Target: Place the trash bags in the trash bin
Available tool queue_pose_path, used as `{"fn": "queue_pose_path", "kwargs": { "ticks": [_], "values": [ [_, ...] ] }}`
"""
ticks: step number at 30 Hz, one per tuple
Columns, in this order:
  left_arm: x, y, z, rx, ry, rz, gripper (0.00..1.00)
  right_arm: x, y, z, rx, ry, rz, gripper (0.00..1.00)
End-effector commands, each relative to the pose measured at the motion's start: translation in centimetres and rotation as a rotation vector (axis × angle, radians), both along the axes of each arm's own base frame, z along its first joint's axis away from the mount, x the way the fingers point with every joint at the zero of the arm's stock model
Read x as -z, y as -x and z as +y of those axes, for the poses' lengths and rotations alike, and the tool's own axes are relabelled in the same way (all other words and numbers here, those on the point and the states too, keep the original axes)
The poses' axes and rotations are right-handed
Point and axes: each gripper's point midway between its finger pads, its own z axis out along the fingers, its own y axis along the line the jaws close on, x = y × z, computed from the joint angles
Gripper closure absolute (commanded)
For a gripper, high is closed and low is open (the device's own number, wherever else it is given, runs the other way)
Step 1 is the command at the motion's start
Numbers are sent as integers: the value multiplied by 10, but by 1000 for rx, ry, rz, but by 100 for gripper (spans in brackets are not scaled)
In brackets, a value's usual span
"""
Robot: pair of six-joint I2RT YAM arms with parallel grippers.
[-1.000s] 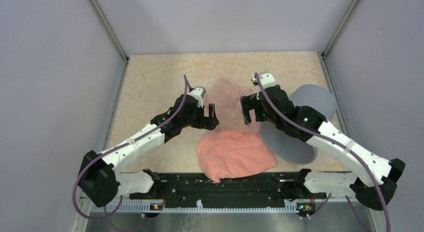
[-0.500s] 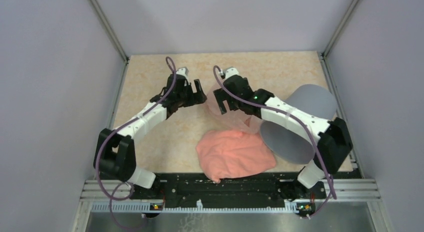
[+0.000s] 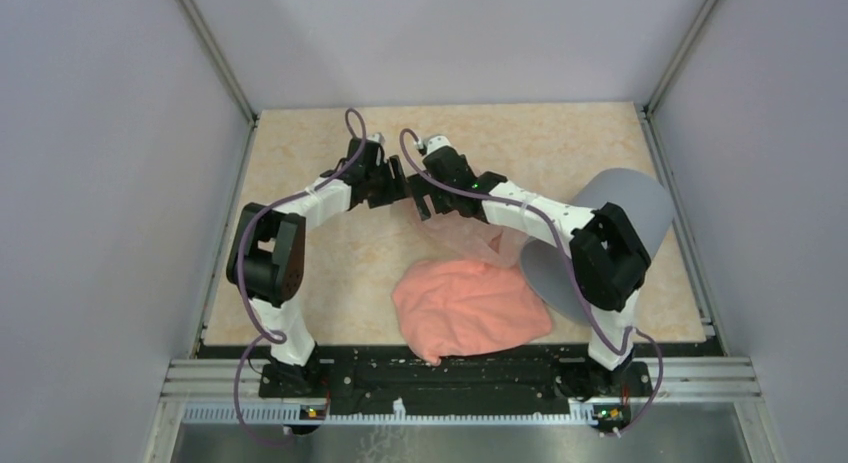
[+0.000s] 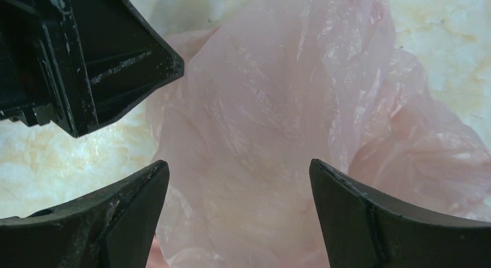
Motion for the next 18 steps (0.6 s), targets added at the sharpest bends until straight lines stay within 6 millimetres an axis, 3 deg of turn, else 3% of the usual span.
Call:
{"fn": "queue_pose_path", "kwargs": {
  "ticks": [1,9,13,15,18],
  "values": [
    [-10,-23,-13,16,57,-58,35,-13,-20,23,-1,-145,-36,10],
    [16,-29,-23,25,90,0,50,26,-33,30,20,-194,37,11],
    [20,-28,-25,29,104,13,59,48,-35,28,45,-172,73,19],
    [19,-28,-24,27,100,16,68,52,-35,26,55,-169,87,32],
    [14,-27,-20,22,83,4,79,41,-36,21,81,-169,73,67]
  ]
}}
